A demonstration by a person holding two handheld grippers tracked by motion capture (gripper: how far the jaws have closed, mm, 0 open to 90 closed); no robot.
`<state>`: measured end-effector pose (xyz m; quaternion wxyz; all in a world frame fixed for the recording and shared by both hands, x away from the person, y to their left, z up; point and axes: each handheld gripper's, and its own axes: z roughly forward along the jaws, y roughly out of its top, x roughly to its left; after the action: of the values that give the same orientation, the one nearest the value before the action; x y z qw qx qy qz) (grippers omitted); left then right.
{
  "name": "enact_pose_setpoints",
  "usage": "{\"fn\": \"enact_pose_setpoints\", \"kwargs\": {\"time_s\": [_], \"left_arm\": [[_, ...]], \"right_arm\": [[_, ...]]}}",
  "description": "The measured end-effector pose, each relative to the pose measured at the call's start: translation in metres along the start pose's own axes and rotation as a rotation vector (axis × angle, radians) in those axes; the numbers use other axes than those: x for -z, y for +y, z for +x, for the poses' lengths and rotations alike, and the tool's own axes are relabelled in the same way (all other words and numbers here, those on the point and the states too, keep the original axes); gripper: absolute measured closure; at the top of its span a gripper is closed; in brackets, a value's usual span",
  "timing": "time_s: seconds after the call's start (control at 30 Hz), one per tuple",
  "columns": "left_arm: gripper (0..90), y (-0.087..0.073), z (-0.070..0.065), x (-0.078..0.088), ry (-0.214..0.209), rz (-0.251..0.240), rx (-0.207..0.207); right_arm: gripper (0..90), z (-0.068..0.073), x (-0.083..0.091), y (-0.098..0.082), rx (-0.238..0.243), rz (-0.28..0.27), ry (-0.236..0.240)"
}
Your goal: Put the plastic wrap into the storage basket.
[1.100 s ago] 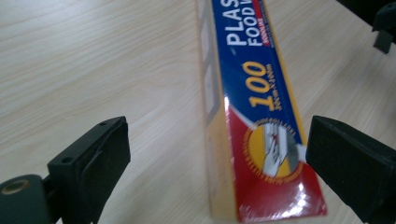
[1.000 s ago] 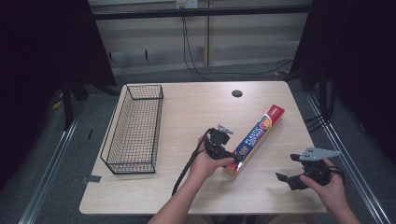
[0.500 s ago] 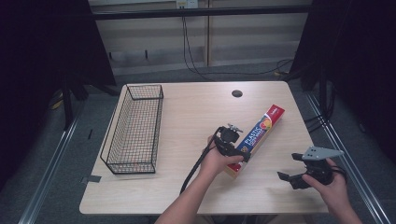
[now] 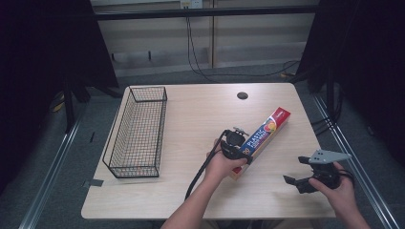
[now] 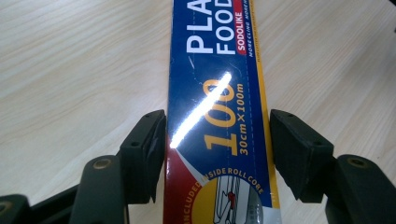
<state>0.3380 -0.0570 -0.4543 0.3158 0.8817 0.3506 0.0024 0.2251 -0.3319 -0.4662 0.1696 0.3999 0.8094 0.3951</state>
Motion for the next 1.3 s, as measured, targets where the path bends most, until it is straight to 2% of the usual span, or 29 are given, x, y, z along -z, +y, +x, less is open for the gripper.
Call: {"fn": "enact_pose_setpoints", "kwargs": {"time_s": [0.23, 0.43, 0.53, 0.57, 0.6, 0.63, 0.73, 0.77, 1.0, 1.07, 1.2, 1.3], "left_arm": [[39.1, -0.011, 0.012, 0.015, 0.018, 0.035, -0.01], [39.1, -0.022, 0.016, 0.026, 0.029, 0.046, -0.009], [37.8, -0.022, 0.019, 0.027, 0.016, 0.042, 0.015], [34.1, -0.022, 0.018, 0.026, 0.013, 0.018, 0.033], [34.1, -0.021, 0.019, 0.026, 0.003, 0.018, 0.024], [30.7, -0.019, 0.02, 0.026, -0.002, 0.012, 0.035], [23.5, -0.014, 0.02, 0.024, 0.0, 0.009, 0.029], [22.4, -0.012, 0.019, 0.022, 0.002, 0.008, 0.042], [18.7, 0.005, 0.017, 0.011, 0.004, 0.003, 0.017], [17.6, 0.01, 0.014, 0.008, -0.001, -0.009, 0.022], [17.1, 0.017, 0.011, -0.001, 0.006, 0.007, -0.001], [17.1, 0.022, 0.011, -0.006, 0.013, 0.006, 0.005]], "right_arm": [[5.4, 0.001, -0.001, 0.001, 0.002, 0.002, -0.003], [5.2, 0.002, -0.002, 0.002, 0.0, -0.001, -0.002], [5.1, 0.001, -0.002, 0.003, 0.001, -0.002, 0.001], [5.0, 0.001, -0.002, 0.003, -0.001, -0.003, 0.003], [5.0, 0.001, -0.002, 0.003, -0.001, -0.003, 0.003], [5.0, 0.001, -0.002, 0.003, -0.002, -0.004, 0.0], [5.0, 0.001, -0.003, 0.003, -0.003, -0.005, 0.007], [5.0, 0.001, -0.003, 0.003, -0.002, -0.004, 0.006], [5.0, -0.001, -0.002, 0.003, -0.006, -0.014, 0.005], [5.0, -0.002, -0.002, 0.002, -0.006, -0.018, 0.006], [5.0, -0.001, 0.0, 0.003, -0.01, -0.02, 0.005], [4.9, -0.002, 0.0, 0.003, -0.012, -0.024, 0.007]]}}
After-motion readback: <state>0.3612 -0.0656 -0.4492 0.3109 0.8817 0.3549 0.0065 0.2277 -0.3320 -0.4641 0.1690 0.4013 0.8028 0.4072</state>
